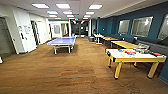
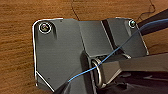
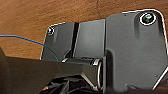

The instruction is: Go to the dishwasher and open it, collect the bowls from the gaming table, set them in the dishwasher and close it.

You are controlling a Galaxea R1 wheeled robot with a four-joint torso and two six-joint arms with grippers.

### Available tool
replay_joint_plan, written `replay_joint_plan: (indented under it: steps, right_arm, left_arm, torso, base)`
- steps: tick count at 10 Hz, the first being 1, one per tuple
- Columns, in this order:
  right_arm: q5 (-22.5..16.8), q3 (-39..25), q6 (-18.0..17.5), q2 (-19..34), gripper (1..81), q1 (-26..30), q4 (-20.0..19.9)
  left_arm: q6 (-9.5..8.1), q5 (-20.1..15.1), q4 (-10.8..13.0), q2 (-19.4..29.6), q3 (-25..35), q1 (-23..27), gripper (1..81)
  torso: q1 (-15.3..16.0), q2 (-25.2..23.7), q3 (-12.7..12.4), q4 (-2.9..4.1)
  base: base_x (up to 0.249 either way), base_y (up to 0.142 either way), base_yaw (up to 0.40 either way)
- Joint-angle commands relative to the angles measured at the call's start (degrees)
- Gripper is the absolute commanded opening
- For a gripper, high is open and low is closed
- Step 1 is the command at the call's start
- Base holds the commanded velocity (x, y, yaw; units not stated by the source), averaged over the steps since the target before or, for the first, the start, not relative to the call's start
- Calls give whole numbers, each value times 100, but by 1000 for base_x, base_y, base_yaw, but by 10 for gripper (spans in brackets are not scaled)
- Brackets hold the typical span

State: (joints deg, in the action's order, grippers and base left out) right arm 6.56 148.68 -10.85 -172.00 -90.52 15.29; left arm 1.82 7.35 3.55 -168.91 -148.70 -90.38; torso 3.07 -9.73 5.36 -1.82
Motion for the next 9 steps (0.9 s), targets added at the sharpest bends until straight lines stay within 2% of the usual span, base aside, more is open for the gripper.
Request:
replay_joint_plan:
  steps: [1, 9]
  right_arm:
    - [-208, -33, 22, -4, 811, 258, 88]
    - [-199, -33, 30, 5, 811, 248, 88]
  left_arm:
    - [47, -269, 32, 24, 16, 262, 811]
    - [47, -269, 58, 6, 16, 262, 811]
  torso:
    - [0, 0, 0, 0]
    - [0, 0, 0, 0]
  base:
    - [194, 0, 0]
    - [194, 0, 0]
